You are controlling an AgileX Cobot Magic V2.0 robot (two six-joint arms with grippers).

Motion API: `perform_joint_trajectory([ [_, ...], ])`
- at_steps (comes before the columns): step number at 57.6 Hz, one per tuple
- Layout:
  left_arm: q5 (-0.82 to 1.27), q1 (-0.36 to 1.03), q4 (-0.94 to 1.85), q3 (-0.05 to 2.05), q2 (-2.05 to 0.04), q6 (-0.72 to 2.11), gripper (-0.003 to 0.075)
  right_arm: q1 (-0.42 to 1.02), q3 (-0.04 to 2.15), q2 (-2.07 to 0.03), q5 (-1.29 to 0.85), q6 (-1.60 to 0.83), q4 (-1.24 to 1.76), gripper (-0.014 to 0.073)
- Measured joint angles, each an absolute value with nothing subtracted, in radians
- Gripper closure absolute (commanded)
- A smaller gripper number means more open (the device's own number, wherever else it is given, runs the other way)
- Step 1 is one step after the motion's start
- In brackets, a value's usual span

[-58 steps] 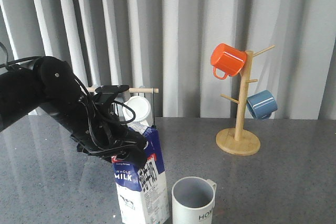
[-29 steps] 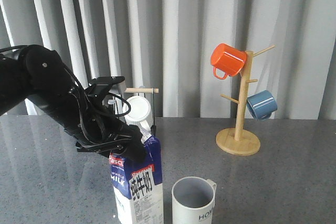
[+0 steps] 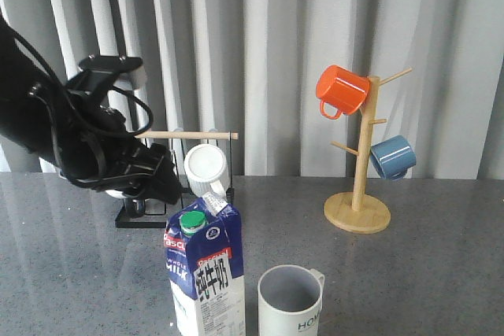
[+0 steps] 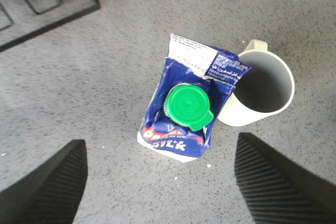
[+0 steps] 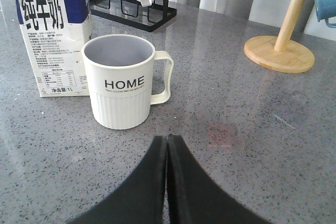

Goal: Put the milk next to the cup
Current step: 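Raise the left gripper up and away from the carton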

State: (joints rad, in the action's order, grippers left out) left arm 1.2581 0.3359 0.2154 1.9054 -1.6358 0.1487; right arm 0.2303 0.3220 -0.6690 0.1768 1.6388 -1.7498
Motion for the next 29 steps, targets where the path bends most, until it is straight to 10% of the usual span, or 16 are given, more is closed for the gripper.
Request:
perform_joint_trajectory([
  [18, 1.269, 0.336, 0.166, 1.905, -1.455, 0.118, 0.0732, 0.23, 0.322, -0.669, 0.177, 1.639, -1.75, 0.0603],
  [29, 1.275, 0.336, 0.162, 1.899, -1.322, 0.116, 0.0728, 0.23, 0.322, -0.669, 0.177, 1.639, -1.75, 0.0603],
])
